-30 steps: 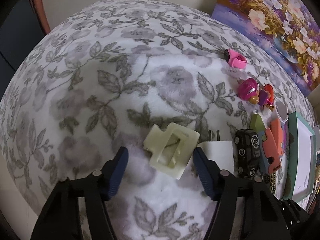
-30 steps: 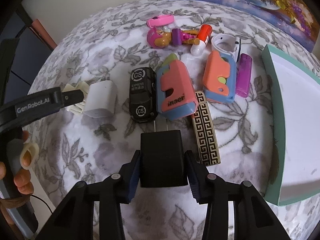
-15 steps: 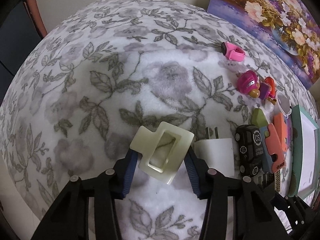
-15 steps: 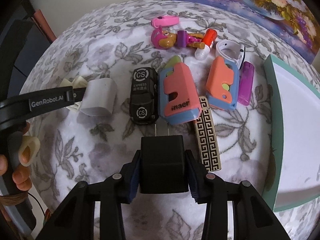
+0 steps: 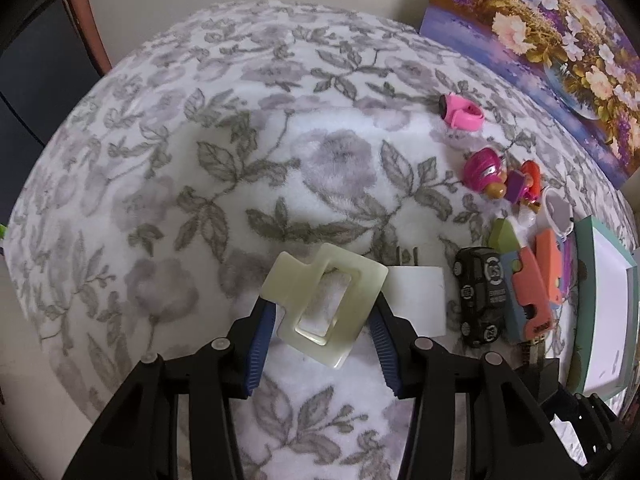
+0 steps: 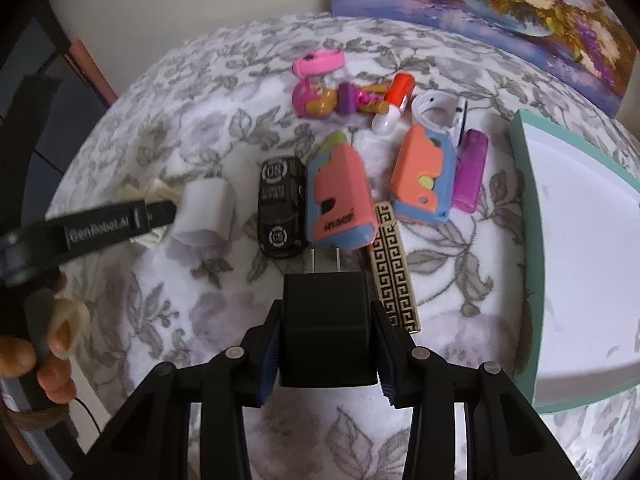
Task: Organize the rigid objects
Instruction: 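Carry the hair clip and black charger into the white tray and release both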
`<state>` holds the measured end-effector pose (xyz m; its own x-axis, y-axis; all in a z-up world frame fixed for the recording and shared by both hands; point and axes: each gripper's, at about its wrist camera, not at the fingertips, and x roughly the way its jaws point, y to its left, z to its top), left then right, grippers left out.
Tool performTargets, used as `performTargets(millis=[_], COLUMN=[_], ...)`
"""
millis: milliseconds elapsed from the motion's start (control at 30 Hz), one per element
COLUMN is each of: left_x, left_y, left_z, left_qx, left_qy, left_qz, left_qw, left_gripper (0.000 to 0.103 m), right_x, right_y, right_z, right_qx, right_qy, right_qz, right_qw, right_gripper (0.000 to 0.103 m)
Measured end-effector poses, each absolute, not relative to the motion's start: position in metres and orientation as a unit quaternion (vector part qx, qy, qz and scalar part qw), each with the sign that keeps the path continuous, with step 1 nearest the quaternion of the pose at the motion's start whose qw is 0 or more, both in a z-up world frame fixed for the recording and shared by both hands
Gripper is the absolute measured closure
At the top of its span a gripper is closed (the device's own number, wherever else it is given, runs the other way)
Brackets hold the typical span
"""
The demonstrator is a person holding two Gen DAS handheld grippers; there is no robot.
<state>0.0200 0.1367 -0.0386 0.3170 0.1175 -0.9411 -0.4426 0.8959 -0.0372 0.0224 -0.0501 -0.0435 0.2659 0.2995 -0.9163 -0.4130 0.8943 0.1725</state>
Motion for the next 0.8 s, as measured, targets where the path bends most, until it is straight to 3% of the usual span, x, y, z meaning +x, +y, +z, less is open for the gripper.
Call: performTargets(millis=[267, 400, 800], left_x=[0.033, 0.045, 0.091], left_y=[0.101, 0.064, -0.068], left_z=[0.024, 0.044, 0.043], left_qx=[-0.133, -0.124, -0.082], left_qy=[0.526, 0.520, 0.532], left_qz=[0.159, 0.139, 0.060], left_qw=[0.825, 0.834, 0.840], left_gripper=[0.054, 0.054, 0.054], right_x=[0.031, 0.043, 0.086], right_y=[-0.089, -0.110, -0.229], right_z=[-0.002, 0.017, 0.022], right_qx=[0.034, 0.021, 0.084], right_qy=[0.527, 0.501, 0.502], right_qz=[0.220, 0.163, 0.021], right_qw=[0.820, 0.850, 0.860], right_gripper=[0.060, 0.060, 0.060])
